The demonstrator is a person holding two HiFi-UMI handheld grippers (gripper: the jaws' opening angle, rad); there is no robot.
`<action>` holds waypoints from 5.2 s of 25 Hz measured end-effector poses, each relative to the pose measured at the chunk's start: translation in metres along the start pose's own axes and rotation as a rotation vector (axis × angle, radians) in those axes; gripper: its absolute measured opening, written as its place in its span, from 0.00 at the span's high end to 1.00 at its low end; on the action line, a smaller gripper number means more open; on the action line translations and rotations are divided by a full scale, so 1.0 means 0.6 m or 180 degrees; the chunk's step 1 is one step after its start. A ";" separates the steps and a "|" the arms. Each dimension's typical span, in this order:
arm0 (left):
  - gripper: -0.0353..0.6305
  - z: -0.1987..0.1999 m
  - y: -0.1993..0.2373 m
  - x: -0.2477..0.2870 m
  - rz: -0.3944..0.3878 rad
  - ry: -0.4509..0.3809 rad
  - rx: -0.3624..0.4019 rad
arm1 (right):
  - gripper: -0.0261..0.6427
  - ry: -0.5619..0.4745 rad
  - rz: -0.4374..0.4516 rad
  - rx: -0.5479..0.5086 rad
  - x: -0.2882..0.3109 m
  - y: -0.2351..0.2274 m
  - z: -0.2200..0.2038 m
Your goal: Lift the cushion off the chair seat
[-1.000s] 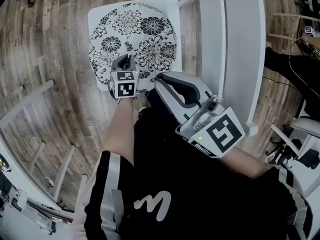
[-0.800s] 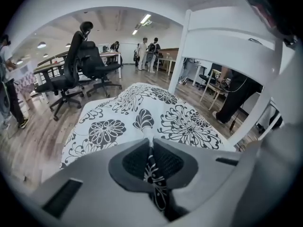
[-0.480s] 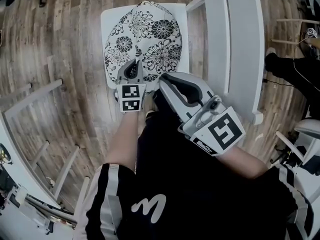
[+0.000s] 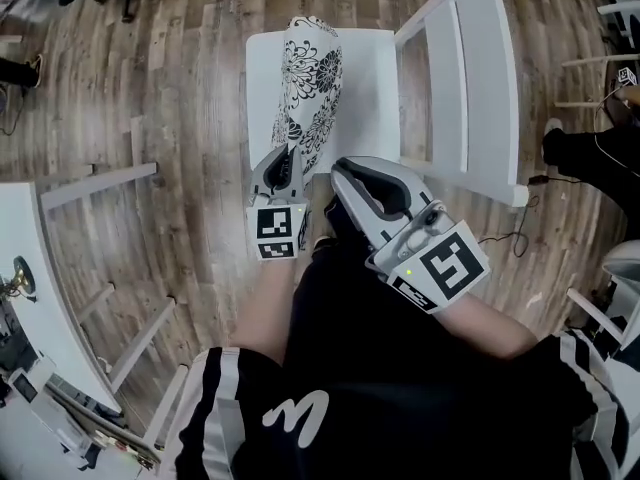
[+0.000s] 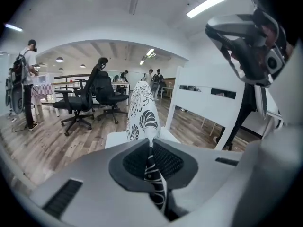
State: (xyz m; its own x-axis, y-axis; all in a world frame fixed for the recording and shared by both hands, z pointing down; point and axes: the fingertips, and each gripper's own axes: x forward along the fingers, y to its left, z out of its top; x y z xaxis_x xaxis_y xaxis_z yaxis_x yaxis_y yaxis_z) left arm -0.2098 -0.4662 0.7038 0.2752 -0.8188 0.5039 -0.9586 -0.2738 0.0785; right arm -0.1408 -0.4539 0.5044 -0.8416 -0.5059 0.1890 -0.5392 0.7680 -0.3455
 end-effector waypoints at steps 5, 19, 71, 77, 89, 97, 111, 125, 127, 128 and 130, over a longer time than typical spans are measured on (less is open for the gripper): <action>0.92 0.078 0.003 -0.096 0.0071 -0.0440 -0.0119 | 0.91 -0.0178 0.0054 -0.0157 -0.016 0.050 0.035; 0.92 0.248 -0.020 -0.359 -0.0007 -0.1333 -0.0173 | 0.91 -0.0766 0.0151 -0.0753 -0.084 0.240 0.152; 0.91 0.189 -0.438 -0.648 -0.0335 -0.1782 -0.0151 | 0.91 -0.1006 -0.0098 -0.0856 -0.538 0.328 0.064; 0.91 0.152 -0.518 -0.698 -0.0205 -0.1821 -0.0136 | 0.91 -0.0969 -0.0009 -0.0836 -0.622 0.347 0.032; 0.91 0.116 -0.592 -0.771 -0.0111 -0.1871 -0.0152 | 0.91 -0.0949 0.0086 -0.0805 -0.707 0.396 -0.002; 0.91 0.121 -0.617 -0.819 -0.0226 -0.1990 -0.0113 | 0.91 -0.0964 0.0029 -0.0802 -0.739 0.440 -0.018; 0.91 -0.013 -0.653 -1.022 -0.0375 -0.1893 -0.0087 | 0.91 -0.1036 -0.0083 -0.0723 -0.830 0.645 -0.120; 0.91 -0.093 -0.707 -1.184 -0.0448 -0.1983 -0.0056 | 0.91 -0.1039 -0.0150 -0.0713 -0.932 0.786 -0.197; 0.91 -0.098 -0.717 -1.196 -0.0457 -0.1979 -0.0046 | 0.91 -0.1065 -0.0154 -0.0734 -0.944 0.794 -0.195; 0.91 -0.098 -0.721 -1.200 -0.0451 -0.1982 -0.0034 | 0.91 -0.1079 -0.0157 -0.0748 -0.949 0.795 -0.193; 0.91 -0.097 -0.729 -1.205 -0.0435 -0.2003 -0.0013 | 0.91 -0.1099 -0.0151 -0.0762 -0.959 0.796 -0.193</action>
State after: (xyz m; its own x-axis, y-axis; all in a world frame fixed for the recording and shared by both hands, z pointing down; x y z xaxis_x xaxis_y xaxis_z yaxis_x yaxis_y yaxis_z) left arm 0.0063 0.2750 0.3552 0.3842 -0.9165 -0.1117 -0.9118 -0.3956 0.1102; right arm 0.0824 0.2495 0.3370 -0.7784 -0.6134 -0.1335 -0.6030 0.7897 -0.1129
